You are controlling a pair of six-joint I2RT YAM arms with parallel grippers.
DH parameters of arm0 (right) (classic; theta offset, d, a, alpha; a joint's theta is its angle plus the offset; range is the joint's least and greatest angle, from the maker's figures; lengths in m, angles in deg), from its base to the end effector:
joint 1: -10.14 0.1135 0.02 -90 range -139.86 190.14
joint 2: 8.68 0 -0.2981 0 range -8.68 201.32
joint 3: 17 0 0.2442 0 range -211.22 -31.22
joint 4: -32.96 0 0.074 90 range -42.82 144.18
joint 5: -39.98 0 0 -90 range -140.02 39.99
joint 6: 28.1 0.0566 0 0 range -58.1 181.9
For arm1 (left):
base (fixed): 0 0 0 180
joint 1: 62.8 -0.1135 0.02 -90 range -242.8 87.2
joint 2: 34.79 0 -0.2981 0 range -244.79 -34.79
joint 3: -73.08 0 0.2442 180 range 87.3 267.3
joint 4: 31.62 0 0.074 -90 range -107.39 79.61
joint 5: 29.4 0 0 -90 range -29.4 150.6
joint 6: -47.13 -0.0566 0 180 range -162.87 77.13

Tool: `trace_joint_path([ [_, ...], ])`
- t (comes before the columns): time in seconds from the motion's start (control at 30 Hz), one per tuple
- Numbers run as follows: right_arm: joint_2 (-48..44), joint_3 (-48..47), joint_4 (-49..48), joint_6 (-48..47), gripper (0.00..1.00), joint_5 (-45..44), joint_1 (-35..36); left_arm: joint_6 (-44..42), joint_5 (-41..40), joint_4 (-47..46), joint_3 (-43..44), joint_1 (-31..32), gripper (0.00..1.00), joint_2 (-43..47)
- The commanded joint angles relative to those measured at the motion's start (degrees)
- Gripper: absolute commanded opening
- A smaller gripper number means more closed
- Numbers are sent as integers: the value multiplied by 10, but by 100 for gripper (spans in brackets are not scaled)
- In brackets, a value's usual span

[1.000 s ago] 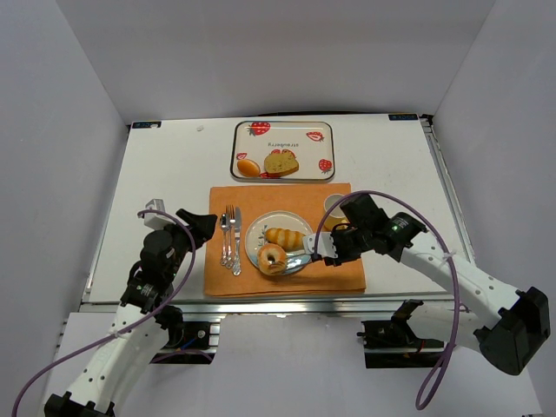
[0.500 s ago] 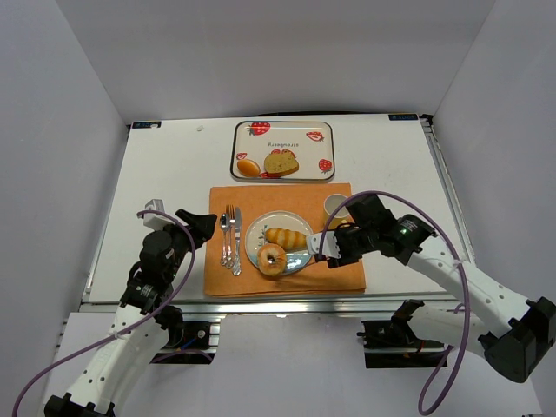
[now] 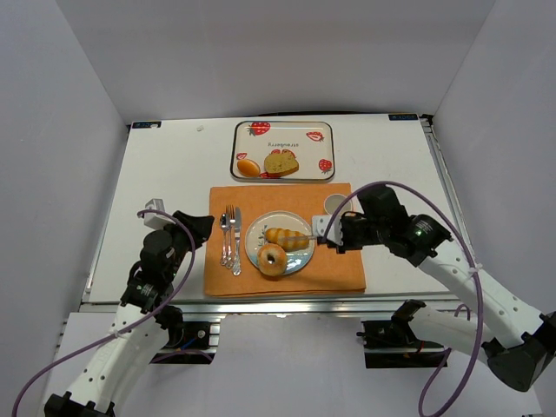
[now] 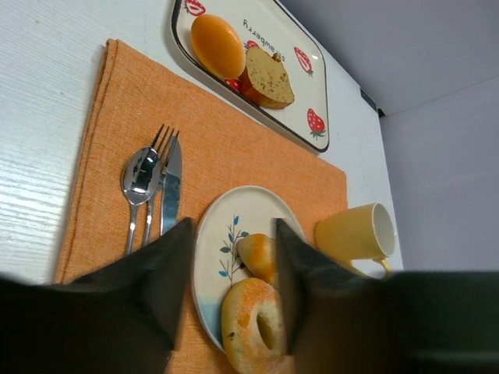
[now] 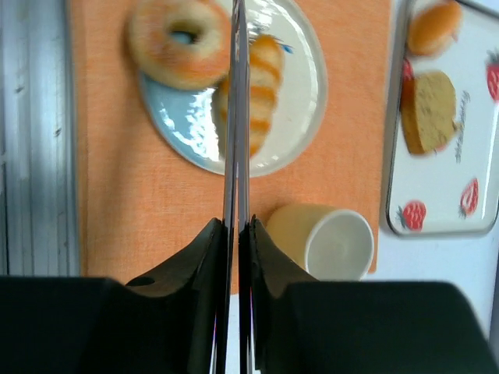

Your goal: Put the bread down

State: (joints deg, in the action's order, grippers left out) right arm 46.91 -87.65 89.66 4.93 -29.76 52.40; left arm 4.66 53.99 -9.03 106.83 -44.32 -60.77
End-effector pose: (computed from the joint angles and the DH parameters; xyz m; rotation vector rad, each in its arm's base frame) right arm 0.1218 0.1371 0.3384 -1.8312 1.3206 0.2694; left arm 0.1158 -0.0318 0.2438 -0.5536 1.8028 -0.6988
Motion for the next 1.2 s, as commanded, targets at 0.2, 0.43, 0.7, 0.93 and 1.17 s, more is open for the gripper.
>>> trace_joint_path([
  [0.2, 64, -54, -185, 258, 0, 21, -308, 2, 57, -50, 0, 0, 0, -39],
  [0.43, 150, 72, -345, 394, 0, -127, -436, -7, 112, -62, 9, 0, 44, -87],
  [0.7, 298, 105, -409, 483, 2, -137, -509, -31, 145, -53, 16, 18, 66, -131],
  [0.93, 355, 120, -392, 413, 54, -107, -516, -25, 125, -58, 3, 39, 67, -133],
  [1.17, 338, 83, -335, 376, 78, -80, -536, -37, 118, -49, 9, 52, 67, -149],
])
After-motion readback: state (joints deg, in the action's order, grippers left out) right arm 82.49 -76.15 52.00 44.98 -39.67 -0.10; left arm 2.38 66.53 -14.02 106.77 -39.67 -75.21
